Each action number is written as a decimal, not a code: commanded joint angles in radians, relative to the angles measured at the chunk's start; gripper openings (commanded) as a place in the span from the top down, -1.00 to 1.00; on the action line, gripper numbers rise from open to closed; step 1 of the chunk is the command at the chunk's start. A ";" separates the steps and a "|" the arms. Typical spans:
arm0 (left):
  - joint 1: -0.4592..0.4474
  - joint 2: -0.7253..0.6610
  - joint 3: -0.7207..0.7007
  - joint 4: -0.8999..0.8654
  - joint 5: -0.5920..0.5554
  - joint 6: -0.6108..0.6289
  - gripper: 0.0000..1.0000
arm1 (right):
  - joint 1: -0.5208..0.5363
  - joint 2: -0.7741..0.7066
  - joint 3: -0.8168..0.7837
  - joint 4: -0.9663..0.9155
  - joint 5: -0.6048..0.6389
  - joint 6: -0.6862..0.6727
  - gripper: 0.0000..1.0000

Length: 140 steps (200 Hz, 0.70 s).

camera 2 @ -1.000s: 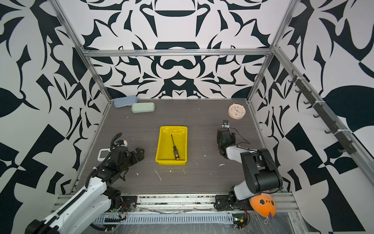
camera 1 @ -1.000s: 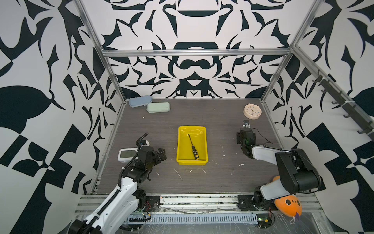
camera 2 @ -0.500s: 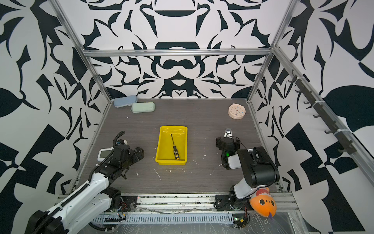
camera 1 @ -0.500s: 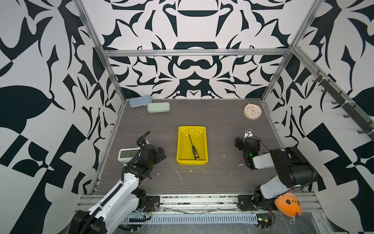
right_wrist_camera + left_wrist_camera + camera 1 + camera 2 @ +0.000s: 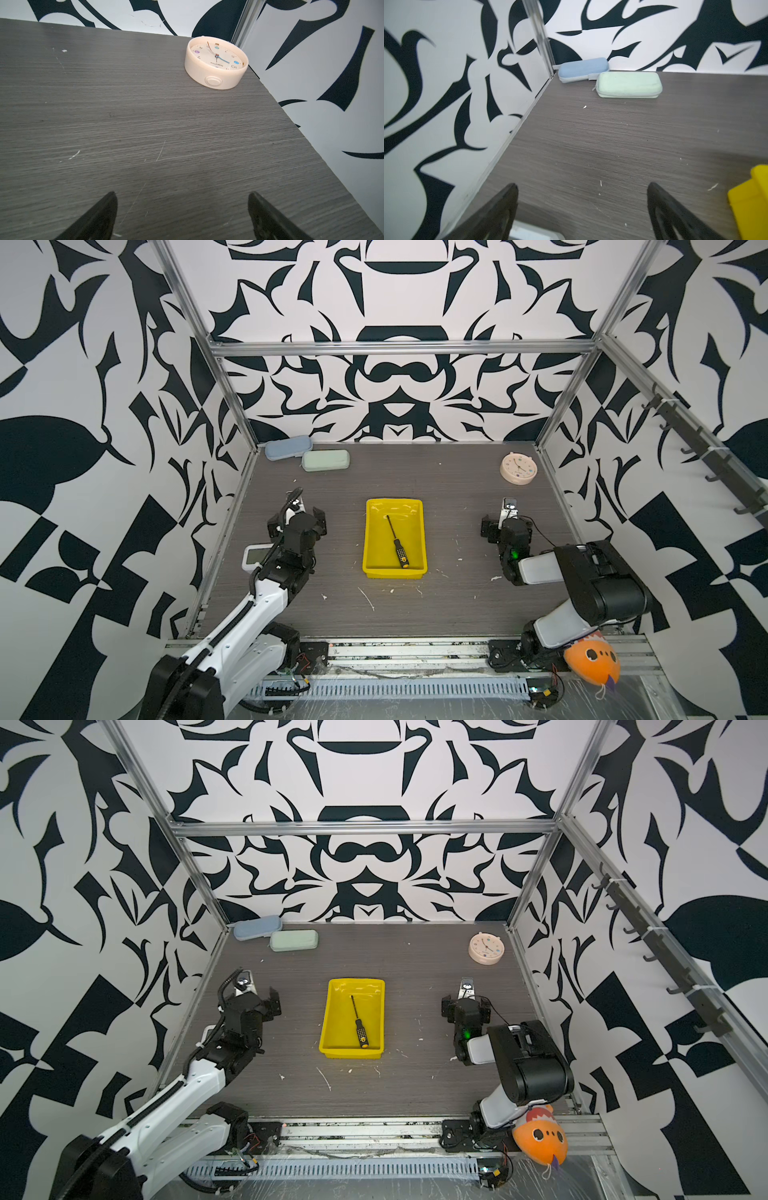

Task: Put the screwdriver in the bin
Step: Reset both arms

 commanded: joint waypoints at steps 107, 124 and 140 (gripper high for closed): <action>0.172 0.388 -0.140 0.655 0.147 0.100 -0.99 | -0.001 -0.015 0.020 0.037 -0.004 -0.011 -1.00; 0.192 0.413 -0.138 0.703 0.171 0.060 -0.98 | -0.001 -0.014 0.020 0.036 -0.004 -0.012 -1.00; 0.201 0.417 -0.140 0.719 0.172 0.052 -0.99 | -0.002 -0.014 0.020 0.037 -0.005 -0.012 -1.00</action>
